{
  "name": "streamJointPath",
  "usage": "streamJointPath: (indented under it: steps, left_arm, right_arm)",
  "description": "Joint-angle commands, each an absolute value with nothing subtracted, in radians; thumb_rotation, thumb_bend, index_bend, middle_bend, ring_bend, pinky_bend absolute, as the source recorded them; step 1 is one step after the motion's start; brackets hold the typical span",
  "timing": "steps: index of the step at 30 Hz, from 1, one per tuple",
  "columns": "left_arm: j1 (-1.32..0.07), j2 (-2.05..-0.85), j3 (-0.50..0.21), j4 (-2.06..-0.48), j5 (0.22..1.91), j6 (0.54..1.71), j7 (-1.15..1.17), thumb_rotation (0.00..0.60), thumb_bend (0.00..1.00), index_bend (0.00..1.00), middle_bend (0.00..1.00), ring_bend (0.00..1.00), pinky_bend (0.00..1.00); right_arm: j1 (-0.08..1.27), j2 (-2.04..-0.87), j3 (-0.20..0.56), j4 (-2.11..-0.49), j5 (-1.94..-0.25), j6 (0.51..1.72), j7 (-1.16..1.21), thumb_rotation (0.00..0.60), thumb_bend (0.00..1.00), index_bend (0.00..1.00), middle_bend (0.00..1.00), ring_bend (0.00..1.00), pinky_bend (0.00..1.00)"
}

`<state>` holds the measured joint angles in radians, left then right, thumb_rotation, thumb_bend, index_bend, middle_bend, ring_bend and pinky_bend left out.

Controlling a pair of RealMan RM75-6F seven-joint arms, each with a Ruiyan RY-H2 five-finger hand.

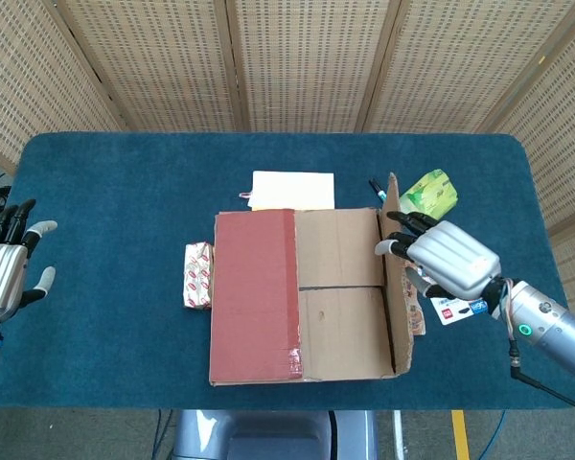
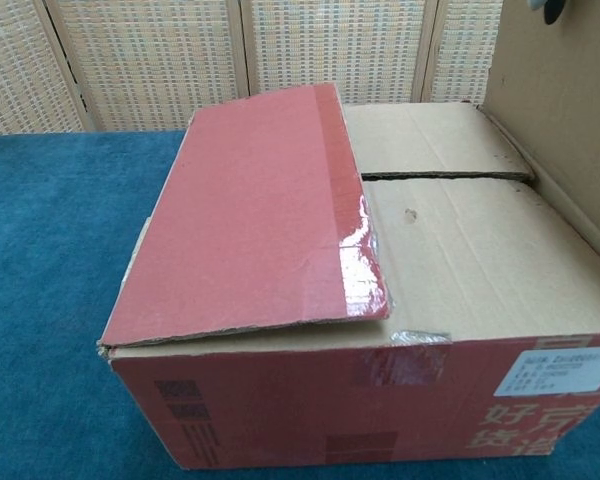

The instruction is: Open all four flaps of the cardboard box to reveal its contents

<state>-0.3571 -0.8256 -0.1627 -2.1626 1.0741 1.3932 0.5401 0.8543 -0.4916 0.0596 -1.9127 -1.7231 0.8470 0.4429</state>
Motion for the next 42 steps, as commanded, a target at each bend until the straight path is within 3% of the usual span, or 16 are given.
streamJointPath:
  steps: [1,18,27,35,42]
  left_arm:
    - [-0.358,-0.827,-0.162,-2.163,1.074,1.393,0.542,0.6,0.39,0.23,0.05,0.06,0.13]
    - [-0.367,-0.832,-0.159,-2.165,1.075,1.39,0.552,0.6,0.39,0.23,0.05,0.06,0.13]
    - [-0.409,-0.812,-0.168,-2.16,1.107,1.318,0.532,0.6,0.39,0.23,0.05,0.06,0.13]
    - [-0.531,-0.763,-0.201,-2.12,1.233,1.064,0.342,0.6,0.4,0.24,0.05,0.06,0.13]
    - [-0.693,-0.779,-0.249,-2.03,1.368,0.806,0.086,0.6,0.51,0.23,0.05,0.06,0.13]
  right_arm:
    - [0.831,-0.471,0.063,-1.91,-1.716,0.86,0.441,0.6,0.67,0.26,0.33,0.02,0.12]
    - [0.703,-0.415,0.083,-1.845,-1.638,0.951,0.465,0.6,0.67,0.26,0.33,0.02,0.12]
    - [0.65,-0.426,0.104,-1.804,-1.583,0.982,0.455,0.6,0.67,0.26,0.3,0.02,0.1]
    - [0.606,-0.399,0.121,-1.851,-1.516,0.995,0.376,0.6,0.67,0.22,0.23,0.0,0.06]
    - [0.57,-0.382,0.132,-1.903,-1.472,1.005,0.314,0.6,0.67,0.17,0.21,0.0,0.05]
